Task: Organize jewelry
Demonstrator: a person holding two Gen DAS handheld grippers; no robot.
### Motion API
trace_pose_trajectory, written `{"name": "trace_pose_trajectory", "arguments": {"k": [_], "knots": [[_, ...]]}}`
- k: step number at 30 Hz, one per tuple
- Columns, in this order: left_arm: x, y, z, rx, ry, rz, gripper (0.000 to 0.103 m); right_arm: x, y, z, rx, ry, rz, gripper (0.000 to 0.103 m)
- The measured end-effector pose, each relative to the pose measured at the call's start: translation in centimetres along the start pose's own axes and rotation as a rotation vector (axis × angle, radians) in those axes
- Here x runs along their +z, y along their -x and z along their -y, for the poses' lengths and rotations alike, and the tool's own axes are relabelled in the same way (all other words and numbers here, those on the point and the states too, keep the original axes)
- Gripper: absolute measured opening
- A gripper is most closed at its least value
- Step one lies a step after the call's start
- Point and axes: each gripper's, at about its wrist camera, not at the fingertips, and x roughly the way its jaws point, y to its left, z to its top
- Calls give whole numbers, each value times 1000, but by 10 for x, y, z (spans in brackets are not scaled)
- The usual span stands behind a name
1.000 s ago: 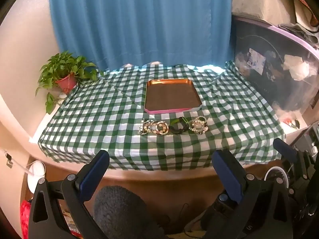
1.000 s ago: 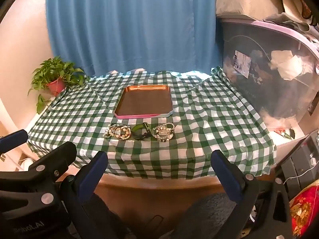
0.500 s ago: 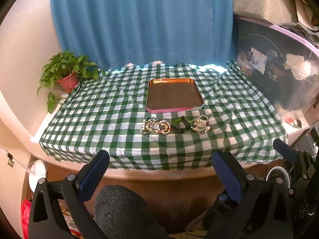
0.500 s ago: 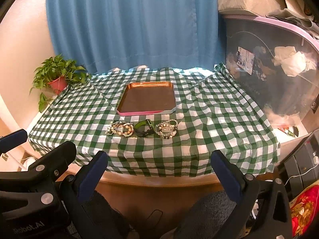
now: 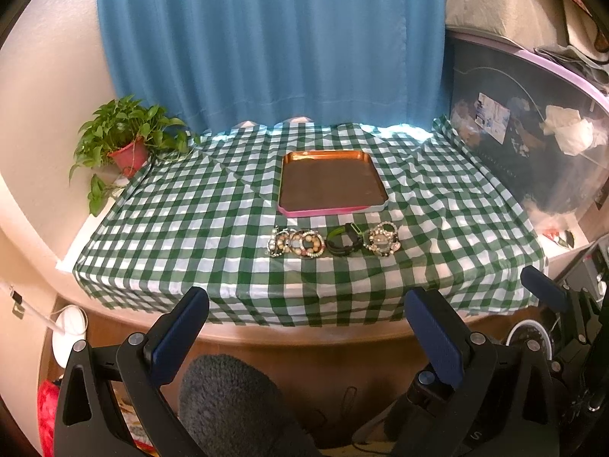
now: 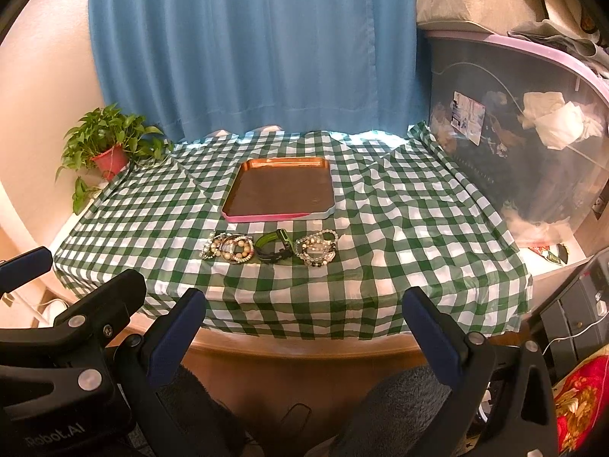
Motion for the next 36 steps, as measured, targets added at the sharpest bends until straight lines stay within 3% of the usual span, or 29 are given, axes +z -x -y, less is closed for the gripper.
{"name": "trace_pose_trajectory", "arguments": {"k": [31,36], "knots": [[-5,0,-1,-14,1,10,102,0,3,-2,-15,3,-2,103],[-10,-6,5,3,-17,18,102,-5,0,0,-25,-3,29,103]]}}
